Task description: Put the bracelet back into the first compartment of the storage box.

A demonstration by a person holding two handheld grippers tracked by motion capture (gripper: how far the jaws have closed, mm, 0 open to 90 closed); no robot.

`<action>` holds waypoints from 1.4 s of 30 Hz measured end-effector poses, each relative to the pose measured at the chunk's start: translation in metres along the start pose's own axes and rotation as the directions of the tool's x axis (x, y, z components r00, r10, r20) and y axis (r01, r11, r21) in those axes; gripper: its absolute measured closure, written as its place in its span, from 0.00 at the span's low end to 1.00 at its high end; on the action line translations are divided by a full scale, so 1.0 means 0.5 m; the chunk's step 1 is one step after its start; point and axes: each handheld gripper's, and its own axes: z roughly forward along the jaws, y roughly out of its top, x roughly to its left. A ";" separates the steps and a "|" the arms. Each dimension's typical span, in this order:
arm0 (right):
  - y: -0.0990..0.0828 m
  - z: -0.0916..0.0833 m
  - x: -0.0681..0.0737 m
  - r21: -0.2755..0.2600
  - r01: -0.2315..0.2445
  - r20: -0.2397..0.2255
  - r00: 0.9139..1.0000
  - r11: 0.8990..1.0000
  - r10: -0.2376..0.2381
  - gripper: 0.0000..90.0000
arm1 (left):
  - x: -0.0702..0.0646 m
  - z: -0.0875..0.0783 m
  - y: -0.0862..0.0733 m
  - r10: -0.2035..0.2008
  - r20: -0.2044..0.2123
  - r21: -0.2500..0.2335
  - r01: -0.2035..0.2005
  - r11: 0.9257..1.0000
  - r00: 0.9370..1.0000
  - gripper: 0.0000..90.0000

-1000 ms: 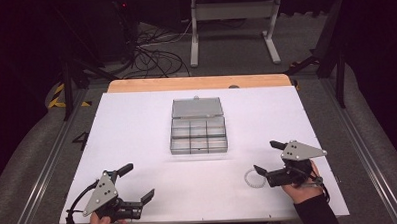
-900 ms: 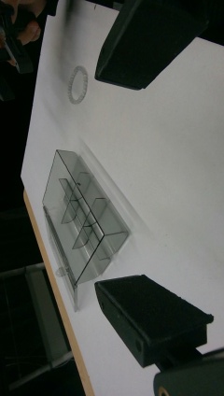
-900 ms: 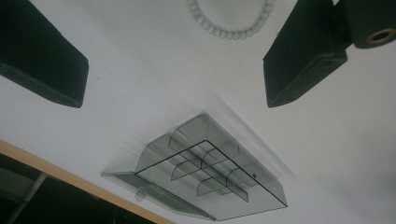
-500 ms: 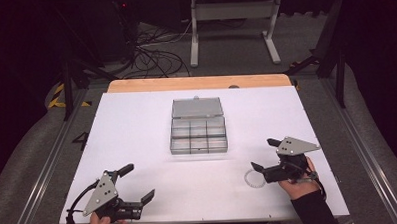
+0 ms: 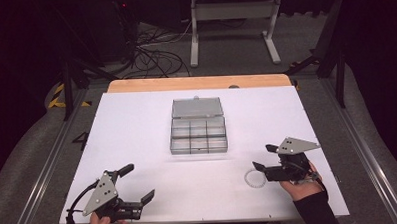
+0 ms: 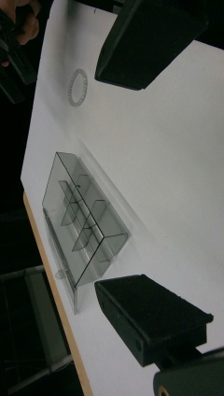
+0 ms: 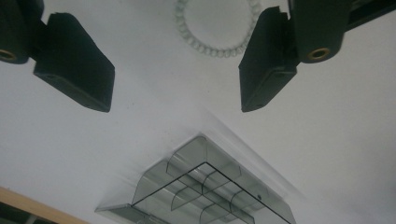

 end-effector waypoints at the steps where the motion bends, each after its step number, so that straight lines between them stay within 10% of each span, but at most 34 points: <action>1: 0.000 0.001 0.001 0.012 -0.001 0.001 1.000 1.000 0.001 0.32 | -0.001 0.000 0.000 -0.003 0.000 -0.002 0.003 1.000 1.000 0.04; 14: -0.001 0.018 0.001 0.138 -0.011 -0.017 1.000 0.990 0.013 0.43 | 0.001 0.001 0.000 0.003 -0.003 0.000 -0.003 1.000 1.000 0.04; 42: -0.020 0.072 0.002 0.361 0.005 -0.007 1.000 0.933 -0.002 0.66 | 0.001 0.003 -0.001 0.002 0.003 0.013 -0.002 1.000 1.000 0.04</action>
